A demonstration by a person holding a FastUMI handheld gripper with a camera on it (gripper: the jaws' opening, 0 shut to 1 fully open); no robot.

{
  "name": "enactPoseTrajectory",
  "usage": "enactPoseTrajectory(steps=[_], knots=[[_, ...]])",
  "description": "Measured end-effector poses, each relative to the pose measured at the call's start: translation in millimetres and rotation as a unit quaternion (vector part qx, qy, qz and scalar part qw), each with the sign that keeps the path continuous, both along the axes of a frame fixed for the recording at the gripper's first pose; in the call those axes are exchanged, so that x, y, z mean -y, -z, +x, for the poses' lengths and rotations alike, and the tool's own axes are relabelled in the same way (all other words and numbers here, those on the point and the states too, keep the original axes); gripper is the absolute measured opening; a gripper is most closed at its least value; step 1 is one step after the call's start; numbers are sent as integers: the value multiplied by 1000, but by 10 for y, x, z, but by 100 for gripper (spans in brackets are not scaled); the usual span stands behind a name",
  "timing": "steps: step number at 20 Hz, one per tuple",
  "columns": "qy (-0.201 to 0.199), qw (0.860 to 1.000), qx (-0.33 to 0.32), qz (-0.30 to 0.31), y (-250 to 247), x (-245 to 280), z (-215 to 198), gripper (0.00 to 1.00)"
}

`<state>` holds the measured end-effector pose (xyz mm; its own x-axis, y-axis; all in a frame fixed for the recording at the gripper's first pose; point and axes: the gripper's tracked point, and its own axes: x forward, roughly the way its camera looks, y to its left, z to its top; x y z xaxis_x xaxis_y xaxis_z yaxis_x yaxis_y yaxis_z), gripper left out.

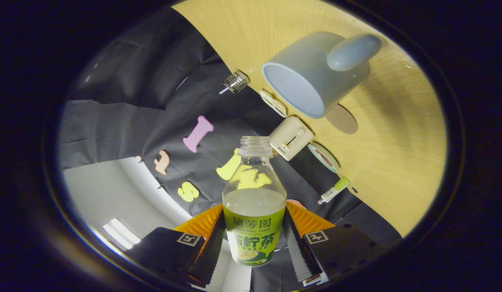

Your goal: Take the bottle from table, then pour the juice into the cup, finally place the bottle on the coaster

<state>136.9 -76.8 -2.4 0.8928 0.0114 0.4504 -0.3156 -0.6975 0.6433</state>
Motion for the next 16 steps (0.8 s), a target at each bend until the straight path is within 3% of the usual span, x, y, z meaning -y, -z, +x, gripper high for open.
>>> enactPoseTrajectory(steps=[3, 6, 9, 10, 14, 16], knots=[[8, 997, -30, -69, 106, -72, 108, 78], [-16, 973, -108, -202, 421, -255, 217, 78], [13, 962, -97, -253, 274, -89, 206, 78], [21, 951, -107, -288, 309, -92, 237, 78], [51, 879, -149, -449, 338, 20, 301, 78], [76, 833, -153, -527, 276, 122, 375, 79]])
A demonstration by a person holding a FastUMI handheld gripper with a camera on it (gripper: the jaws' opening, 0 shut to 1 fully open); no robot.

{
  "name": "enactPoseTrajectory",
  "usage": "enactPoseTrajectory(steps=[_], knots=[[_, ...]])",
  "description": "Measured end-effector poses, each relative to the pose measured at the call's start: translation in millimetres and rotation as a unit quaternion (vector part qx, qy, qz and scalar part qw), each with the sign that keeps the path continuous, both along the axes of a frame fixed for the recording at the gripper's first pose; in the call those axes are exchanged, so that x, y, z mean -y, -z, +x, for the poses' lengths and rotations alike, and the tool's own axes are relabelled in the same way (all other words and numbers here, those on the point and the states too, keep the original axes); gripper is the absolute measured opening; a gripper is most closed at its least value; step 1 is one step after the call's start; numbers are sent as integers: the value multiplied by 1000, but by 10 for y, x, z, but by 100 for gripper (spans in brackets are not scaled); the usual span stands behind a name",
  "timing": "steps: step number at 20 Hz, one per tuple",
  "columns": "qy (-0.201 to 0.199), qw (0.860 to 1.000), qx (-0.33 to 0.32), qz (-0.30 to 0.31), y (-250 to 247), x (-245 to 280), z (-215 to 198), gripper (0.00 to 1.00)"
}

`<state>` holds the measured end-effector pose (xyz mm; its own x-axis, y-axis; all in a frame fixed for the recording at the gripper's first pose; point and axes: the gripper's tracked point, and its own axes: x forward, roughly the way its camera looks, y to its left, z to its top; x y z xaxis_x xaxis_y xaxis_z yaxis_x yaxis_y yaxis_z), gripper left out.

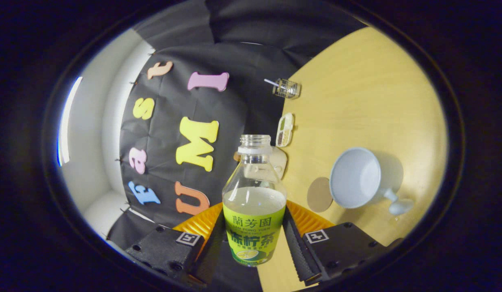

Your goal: Take the bottle from table, then pour the juice into the cup, finally place the bottle on the coaster

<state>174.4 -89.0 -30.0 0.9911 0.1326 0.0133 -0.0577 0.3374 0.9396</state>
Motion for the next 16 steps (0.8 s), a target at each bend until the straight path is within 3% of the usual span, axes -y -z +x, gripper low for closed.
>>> enactPoseTrajectory(steps=[3, 7, 9, 12, 16], knots=[[1, 986, -25, -165, -19, 60, 82, 79], [29, 931, -69, -357, 64, 211, 470, 80], [49, 902, -80, -421, 90, 231, 759, 80], [36, 868, -68, -490, 198, 67, 1086, 81], [59, 809, -51, -583, 284, -70, 1412, 81]])
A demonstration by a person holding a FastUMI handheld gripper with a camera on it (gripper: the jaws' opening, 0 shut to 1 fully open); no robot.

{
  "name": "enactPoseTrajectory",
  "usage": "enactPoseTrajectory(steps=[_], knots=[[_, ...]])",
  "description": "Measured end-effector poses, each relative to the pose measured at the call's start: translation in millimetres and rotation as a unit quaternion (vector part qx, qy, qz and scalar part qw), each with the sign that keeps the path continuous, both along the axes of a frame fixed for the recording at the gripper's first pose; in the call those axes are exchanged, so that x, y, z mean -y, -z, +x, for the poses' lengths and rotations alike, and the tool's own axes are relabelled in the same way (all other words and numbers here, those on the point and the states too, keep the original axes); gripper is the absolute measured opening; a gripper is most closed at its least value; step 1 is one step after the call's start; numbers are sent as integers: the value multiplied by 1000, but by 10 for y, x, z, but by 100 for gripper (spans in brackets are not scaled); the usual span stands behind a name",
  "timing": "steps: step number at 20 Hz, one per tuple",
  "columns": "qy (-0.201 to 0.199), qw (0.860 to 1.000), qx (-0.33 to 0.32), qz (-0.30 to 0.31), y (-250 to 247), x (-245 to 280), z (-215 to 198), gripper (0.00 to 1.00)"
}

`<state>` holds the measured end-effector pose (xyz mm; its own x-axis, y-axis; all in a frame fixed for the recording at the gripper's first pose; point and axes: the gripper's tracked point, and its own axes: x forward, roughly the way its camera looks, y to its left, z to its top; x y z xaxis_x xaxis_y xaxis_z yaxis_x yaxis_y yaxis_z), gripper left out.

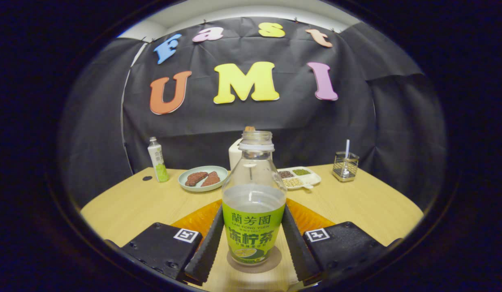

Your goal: Take the bottle from table, then pour the juice into the cup, finally place the bottle on the coaster

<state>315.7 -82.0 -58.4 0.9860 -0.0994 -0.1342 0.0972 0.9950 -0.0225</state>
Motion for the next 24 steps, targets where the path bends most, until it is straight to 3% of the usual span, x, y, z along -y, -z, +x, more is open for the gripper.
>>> enactPoseTrajectory(steps=[7, 13, 24], knots=[[25, 1000, 14, -9, 160, -47, -40, 82], [24, 1000, 10, 15, 181, -39, -213, 82], [26, 999, -32, -18, 223, -151, -289, 83]])
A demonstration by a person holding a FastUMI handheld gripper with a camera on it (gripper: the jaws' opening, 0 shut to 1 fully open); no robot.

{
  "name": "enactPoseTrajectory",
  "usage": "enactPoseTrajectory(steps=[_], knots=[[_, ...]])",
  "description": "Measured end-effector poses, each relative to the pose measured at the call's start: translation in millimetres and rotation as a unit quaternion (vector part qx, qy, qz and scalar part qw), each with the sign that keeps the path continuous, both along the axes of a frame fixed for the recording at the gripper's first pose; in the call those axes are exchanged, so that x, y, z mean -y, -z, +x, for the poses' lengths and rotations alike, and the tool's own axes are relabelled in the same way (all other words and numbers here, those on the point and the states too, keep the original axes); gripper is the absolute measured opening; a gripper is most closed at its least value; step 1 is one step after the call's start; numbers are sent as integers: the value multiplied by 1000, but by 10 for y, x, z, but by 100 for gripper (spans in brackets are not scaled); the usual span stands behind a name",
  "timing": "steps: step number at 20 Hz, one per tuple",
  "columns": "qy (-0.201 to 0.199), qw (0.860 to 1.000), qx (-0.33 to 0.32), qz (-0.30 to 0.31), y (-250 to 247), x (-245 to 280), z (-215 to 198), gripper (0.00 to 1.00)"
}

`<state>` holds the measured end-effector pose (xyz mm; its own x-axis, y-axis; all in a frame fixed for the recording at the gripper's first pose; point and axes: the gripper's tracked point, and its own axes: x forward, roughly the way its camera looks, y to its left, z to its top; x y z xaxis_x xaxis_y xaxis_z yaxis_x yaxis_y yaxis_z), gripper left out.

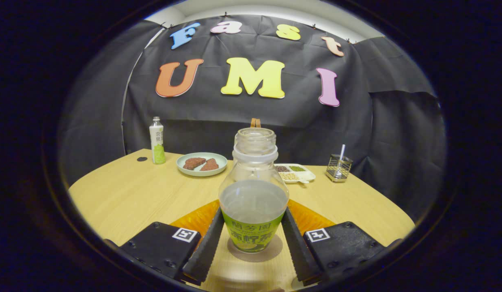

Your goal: Take the bottle from table, then pour the juice into the cup, finally place the bottle on the coaster

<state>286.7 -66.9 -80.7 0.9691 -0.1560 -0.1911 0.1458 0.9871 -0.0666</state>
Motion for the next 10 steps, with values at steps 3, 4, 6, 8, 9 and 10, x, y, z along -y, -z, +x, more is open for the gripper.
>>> enactPoseTrajectory(steps=[3, 4, 6, 8, 9, 10], knots=[[-1, 999, -34, 12, 151, -8, 44, 84], [-6, 999, -36, 18, 164, -27, 44, 84], [-7, 999, -33, 25, 158, -14, 45, 85], [2, 999, -28, 26, 141, 45, 45, 86], [4, 999, -28, 26, 159, 57, 37, 86], [1, 999, -26, 29, 158, 50, 37, 86]])
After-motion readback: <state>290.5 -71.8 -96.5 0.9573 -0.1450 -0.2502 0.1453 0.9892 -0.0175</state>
